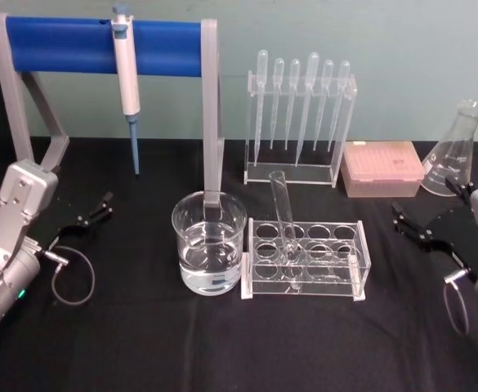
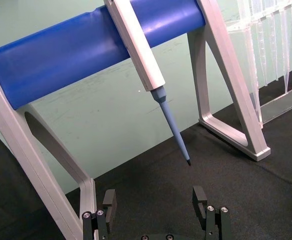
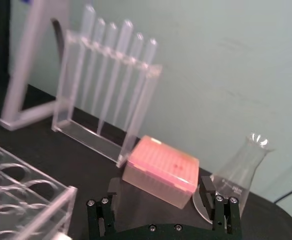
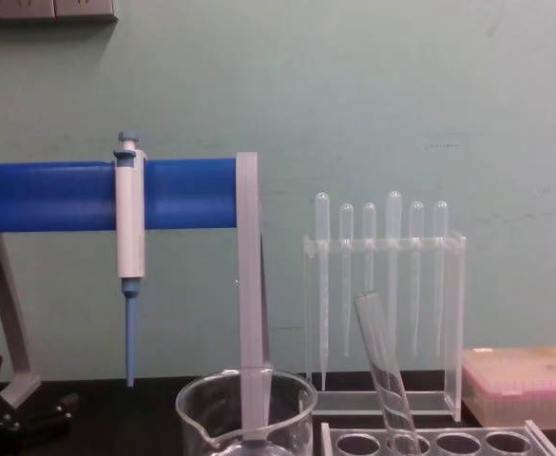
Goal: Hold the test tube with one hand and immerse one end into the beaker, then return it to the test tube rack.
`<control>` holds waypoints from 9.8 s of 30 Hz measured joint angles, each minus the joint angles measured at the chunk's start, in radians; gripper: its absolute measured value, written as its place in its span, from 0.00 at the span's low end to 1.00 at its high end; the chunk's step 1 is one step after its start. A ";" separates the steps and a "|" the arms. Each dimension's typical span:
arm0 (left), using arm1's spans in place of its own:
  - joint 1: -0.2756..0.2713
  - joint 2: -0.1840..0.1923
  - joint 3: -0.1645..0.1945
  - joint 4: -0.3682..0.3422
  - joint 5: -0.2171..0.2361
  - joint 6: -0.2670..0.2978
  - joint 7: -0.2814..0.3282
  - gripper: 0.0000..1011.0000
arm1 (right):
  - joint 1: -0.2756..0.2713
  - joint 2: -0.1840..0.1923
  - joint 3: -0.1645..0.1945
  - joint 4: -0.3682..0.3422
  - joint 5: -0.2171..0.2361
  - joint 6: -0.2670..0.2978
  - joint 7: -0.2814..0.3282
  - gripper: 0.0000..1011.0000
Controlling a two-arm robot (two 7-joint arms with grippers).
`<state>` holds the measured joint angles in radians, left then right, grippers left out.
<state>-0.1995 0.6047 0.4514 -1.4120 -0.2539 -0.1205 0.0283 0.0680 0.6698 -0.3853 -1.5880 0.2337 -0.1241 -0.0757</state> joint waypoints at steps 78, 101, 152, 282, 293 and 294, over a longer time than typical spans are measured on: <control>0.000 0.000 0.000 0.000 0.000 0.000 0.000 0.99 | 0.072 -0.170 0.038 -0.187 0.277 0.187 0.464 0.22; 0.000 0.000 0.000 0.000 0.000 0.000 0.000 0.99 | 0.074 -0.170 0.050 -0.224 0.272 0.205 0.449 0.22; 0.000 0.000 0.000 0.000 0.000 0.000 0.000 0.99 | 0.073 -0.170 0.049 -0.221 0.272 0.204 0.450 0.22; 0.000 0.000 0.000 0.000 0.000 0.000 0.000 0.99 | 0.247 -0.377 -0.147 0.159 0.175 0.001 0.593 0.22; 0.000 0.000 0.000 0.000 0.000 0.000 0.000 0.99 | 0.248 -0.377 -0.148 0.160 0.176 0.001 0.593 0.22; 0.000 0.000 0.000 0.000 0.000 0.000 0.000 0.99 | 0.248 -0.377 -0.148 0.160 0.176 0.001 0.593 0.22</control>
<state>-0.1996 0.6047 0.4514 -1.4120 -0.2539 -0.1205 0.0283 0.3155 0.2931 -0.5337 -1.4283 0.4100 -0.1236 0.5168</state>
